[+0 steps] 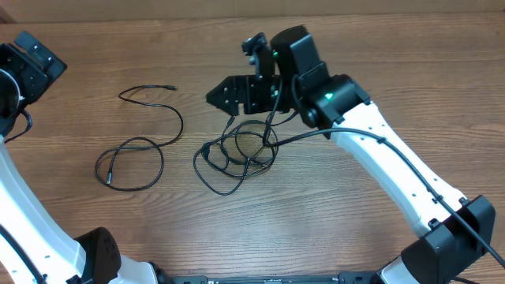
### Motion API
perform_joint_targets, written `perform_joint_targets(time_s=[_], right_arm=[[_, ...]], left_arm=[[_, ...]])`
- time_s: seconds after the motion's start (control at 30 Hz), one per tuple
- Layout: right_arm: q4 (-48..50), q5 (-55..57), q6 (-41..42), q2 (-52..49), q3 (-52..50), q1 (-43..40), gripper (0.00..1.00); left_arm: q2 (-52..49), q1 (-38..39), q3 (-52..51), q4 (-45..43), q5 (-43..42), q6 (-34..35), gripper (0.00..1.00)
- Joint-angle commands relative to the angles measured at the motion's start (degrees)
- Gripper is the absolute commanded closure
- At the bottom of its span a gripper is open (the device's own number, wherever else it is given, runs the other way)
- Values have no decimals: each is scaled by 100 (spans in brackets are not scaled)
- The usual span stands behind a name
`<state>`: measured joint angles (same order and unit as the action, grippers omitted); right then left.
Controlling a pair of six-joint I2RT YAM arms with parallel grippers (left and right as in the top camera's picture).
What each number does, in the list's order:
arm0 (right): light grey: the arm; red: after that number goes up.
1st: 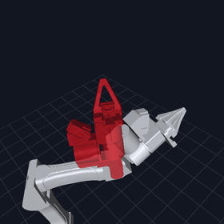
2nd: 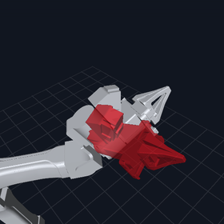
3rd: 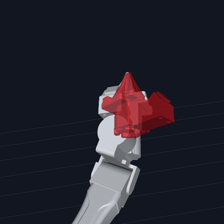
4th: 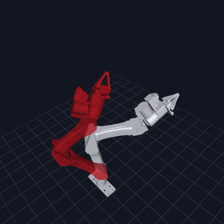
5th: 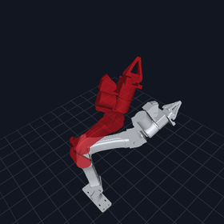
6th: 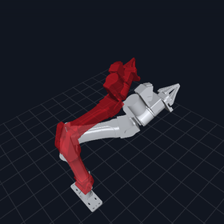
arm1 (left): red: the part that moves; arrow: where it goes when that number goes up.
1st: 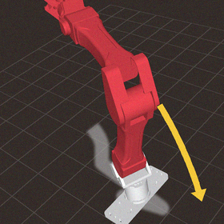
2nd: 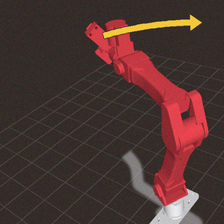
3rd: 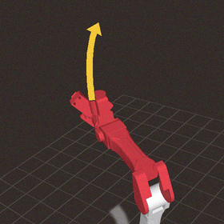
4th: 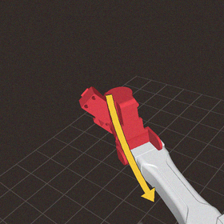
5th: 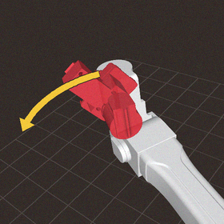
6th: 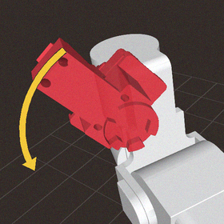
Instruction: Untangle cables
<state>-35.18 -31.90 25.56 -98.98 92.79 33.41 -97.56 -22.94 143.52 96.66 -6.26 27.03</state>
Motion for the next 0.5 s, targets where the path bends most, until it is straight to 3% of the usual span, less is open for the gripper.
perform_joint_targets(time_s=[0.0,0.1,0.47], right_arm=[[90,278,-4,-52,177,35,12],[24,273,-4,-52,177,33,0],[-752,310,-11,-52,175,28,0]], left_arm=[[-61,96,-186,13,-125,-162,0],[-208,227,-474,-9,-101,-247,0],[-1652,715,-1209,-999,-129,142,2]])
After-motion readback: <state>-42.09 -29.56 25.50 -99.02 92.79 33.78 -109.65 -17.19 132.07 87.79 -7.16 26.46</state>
